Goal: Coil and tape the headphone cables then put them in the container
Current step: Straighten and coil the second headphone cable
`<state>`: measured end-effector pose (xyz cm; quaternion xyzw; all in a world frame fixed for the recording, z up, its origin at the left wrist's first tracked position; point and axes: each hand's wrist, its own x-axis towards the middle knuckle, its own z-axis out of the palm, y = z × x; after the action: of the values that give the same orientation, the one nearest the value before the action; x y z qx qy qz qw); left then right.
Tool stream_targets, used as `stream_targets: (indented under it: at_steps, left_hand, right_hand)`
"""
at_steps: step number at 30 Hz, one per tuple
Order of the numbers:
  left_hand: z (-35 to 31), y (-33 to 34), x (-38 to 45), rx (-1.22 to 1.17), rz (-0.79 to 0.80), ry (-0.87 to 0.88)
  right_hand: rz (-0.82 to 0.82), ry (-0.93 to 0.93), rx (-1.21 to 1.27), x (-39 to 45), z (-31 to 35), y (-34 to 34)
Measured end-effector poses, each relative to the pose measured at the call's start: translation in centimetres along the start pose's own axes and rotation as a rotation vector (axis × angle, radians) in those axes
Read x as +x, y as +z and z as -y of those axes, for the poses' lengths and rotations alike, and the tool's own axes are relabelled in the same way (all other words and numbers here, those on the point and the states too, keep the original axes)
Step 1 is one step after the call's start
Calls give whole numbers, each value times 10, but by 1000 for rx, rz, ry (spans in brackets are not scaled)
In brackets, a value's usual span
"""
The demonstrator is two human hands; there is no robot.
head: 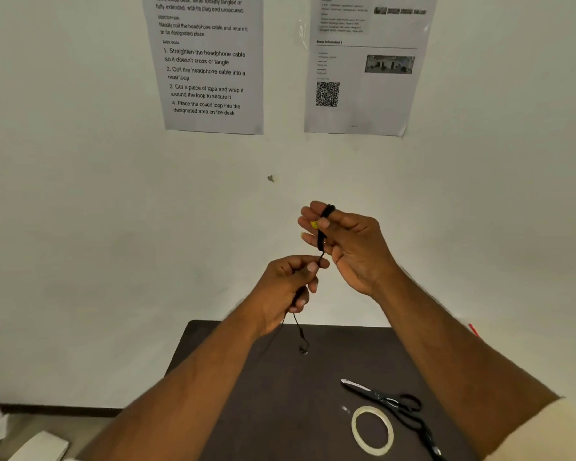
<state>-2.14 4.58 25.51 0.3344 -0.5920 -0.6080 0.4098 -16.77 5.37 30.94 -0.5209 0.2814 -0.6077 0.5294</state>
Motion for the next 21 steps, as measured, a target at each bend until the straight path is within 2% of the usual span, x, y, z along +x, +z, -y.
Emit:
stream_targets:
  at_steps: [5,10,13,17,19,21]
  left_hand:
    - [-7,-9,-1,323,-88,-31]
    - [-31,-34,0,780,-41,14]
    - [-43,-41,2,945,4,32]
    - [-56,-42,3,1006,-20,164]
    - [-62,-43,5,959,-27,229]
    - [-64,-43,7,872,-21,268]
  right_hand:
    - [138,-45,-671,-2,-16,-17]
    - [271,18,-1025,-2,-27,-24]
    - [278,52,-1094,-1,-27,-23]
    - [254,109,-1103,-3,-27,-20]
    - [255,196,-1003,-6,-27,-21]
    - [261,314,-778,-11,-24,-19]
